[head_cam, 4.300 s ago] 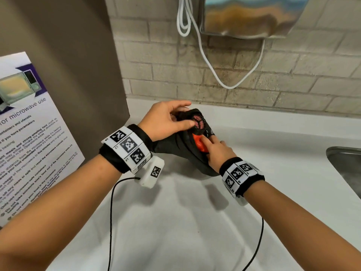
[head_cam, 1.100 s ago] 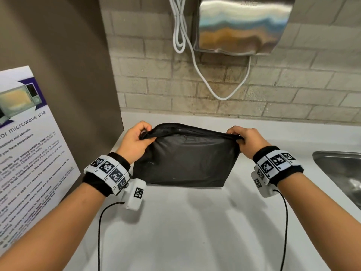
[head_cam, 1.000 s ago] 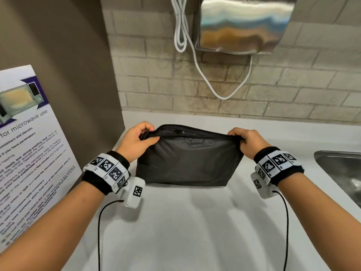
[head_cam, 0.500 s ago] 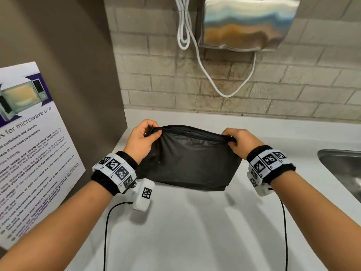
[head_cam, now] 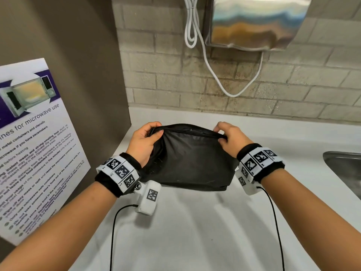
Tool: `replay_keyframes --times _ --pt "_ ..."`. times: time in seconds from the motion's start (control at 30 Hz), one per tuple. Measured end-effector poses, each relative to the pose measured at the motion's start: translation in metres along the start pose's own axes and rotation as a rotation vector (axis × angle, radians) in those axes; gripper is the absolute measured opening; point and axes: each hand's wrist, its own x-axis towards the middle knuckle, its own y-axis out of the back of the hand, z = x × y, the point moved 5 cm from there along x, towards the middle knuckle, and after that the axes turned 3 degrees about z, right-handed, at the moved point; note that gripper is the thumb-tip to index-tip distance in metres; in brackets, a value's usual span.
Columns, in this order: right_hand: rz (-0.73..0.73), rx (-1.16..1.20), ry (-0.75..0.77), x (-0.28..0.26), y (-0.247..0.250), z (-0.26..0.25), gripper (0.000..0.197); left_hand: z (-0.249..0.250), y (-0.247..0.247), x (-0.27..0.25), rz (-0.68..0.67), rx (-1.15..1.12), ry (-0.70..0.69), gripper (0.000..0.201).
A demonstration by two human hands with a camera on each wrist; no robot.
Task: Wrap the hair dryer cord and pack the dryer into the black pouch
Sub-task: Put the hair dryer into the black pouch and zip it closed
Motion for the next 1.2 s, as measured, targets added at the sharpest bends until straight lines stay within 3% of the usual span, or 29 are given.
replay_keyframes --times 0.07,0.13,0.27,0.43,0.6,0.8,1.07,1.2 --pt "-0.123 0.054 0.032 -0.001 -0.010 -0.018 0.040 0.001 -0.001 0.000 0.008 -0.007 0.002 0.027" --pt "-0.182 0.069 -0.004 0.000 -0.016 -0.030 0.042 0.003 -0.001 0.000 0.017 0.027 -0.018 0.028" --pt "-0.035 -0.124 0.053 0.009 -0.013 -0.041 0.013 0.010 0.008 0.002 0.045 0.259 -0.129 0.028" --pt "0.091 -0.037 0.130 0.006 -0.015 -0.063 0.025 0.016 0.010 -0.004 0.063 0.453 -0.253 0.019" --pt "0.060 0.207 0.204 -0.009 -0.037 -0.096 0.021 0.020 0.004 -0.011 0.067 0.595 -0.327 0.017" --pt "0.007 0.206 0.127 -0.012 -0.054 -0.100 0.023 0.025 -0.010 -0.018 -0.008 0.829 -0.397 0.017" --pt "0.087 0.187 0.191 -0.012 -0.049 -0.103 0.023 0.023 -0.014 -0.012 -0.101 1.002 -0.412 0.007" --pt "0.081 0.231 0.110 -0.007 -0.048 -0.099 0.024 0.021 -0.012 -0.016 -0.191 0.978 -0.465 0.022"
